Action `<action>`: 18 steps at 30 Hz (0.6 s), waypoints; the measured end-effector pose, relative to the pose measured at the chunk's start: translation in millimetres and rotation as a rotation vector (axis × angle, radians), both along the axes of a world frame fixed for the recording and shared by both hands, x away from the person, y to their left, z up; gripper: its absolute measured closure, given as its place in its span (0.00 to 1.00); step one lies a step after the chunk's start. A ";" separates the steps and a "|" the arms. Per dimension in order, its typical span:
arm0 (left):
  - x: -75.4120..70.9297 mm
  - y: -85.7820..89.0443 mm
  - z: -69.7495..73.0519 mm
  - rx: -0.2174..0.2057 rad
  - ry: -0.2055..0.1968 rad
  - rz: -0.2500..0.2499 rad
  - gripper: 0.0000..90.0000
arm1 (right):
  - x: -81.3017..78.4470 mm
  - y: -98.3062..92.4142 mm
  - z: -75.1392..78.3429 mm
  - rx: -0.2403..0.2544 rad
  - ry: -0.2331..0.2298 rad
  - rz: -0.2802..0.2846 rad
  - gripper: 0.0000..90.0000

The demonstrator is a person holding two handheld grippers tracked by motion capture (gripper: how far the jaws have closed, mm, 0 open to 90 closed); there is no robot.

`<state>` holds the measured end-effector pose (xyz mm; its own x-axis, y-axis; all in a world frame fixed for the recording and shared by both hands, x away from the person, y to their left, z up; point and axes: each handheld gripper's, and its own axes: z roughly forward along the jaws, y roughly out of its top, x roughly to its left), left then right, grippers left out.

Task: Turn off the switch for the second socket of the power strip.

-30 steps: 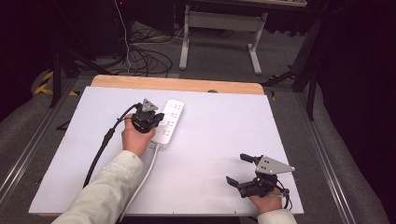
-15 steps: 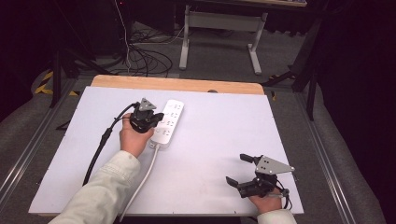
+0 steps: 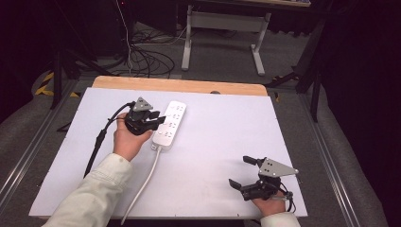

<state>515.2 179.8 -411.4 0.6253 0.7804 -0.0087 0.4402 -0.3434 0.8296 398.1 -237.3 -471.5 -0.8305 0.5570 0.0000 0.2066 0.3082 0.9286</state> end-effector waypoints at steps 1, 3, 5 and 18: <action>-2.4 1.1 2.4 0.001 -0.002 -0.004 0.68 | 0.0 0.0 -0.1 0.000 0.000 0.000 0.04; -7.4 2.6 6.7 0.003 -0.001 -0.009 0.62 | 0.1 0.2 -0.2 -0.001 0.001 0.000 0.04; -12.1 4.3 10.9 0.007 -0.003 -0.015 0.55 | 0.0 0.4 -0.1 0.000 0.001 0.000 0.04; -53.3 19.7 33.5 -0.022 -0.053 -0.075 0.36 | 0.0 0.1 0.0 0.004 0.008 -0.002 0.04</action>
<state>462.0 199.5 -377.8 0.6823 0.7310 0.0088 0.3693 -0.3551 0.8588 398.1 -237.2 -471.5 -0.8293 0.5587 0.0084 0.2143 0.3042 0.9282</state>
